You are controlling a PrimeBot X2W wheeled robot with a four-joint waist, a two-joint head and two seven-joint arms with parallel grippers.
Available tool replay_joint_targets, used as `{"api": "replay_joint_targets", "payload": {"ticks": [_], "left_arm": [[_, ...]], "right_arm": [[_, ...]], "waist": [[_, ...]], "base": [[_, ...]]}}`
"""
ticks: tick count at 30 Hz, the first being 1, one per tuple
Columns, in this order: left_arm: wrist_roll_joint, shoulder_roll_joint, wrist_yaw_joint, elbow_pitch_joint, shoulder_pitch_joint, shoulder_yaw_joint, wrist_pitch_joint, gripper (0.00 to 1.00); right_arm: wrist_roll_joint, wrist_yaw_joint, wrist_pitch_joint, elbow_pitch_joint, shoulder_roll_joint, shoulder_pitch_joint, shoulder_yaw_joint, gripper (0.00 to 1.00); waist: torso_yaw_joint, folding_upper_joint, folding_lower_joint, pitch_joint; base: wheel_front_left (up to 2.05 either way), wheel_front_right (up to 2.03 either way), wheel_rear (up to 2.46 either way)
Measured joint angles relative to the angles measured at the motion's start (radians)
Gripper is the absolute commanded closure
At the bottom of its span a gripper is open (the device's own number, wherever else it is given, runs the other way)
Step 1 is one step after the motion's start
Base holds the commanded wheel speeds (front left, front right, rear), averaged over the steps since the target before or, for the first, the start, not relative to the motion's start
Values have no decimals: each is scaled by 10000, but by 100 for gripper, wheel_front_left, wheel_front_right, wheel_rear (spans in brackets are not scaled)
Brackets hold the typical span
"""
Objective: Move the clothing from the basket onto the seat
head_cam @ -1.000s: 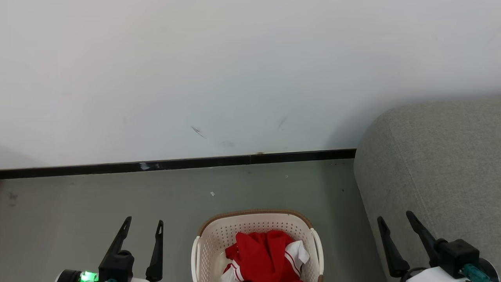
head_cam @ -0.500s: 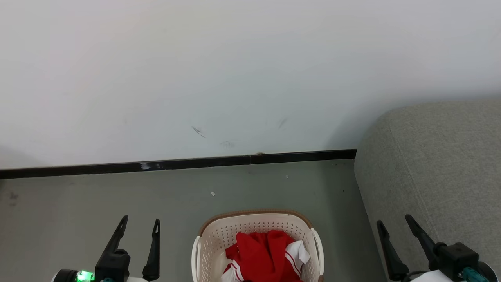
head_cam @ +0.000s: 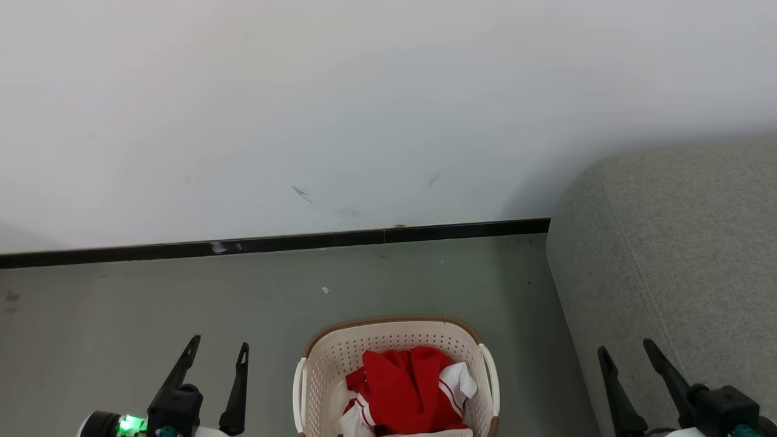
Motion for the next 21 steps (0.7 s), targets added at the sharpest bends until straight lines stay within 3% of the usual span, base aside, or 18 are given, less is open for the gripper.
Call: {"api": "replay_joint_targets", "payload": {"ticks": [21], "left_arm": [[543, -280, -809, 1850, -1718, -1106, 0, 0]], "right_arm": [[134, 0, -2, -1039, 8, -171, -58, 0]], "waist": [[-337, 0, -1, 1223]], "base": [[0, 0, 0]]}}
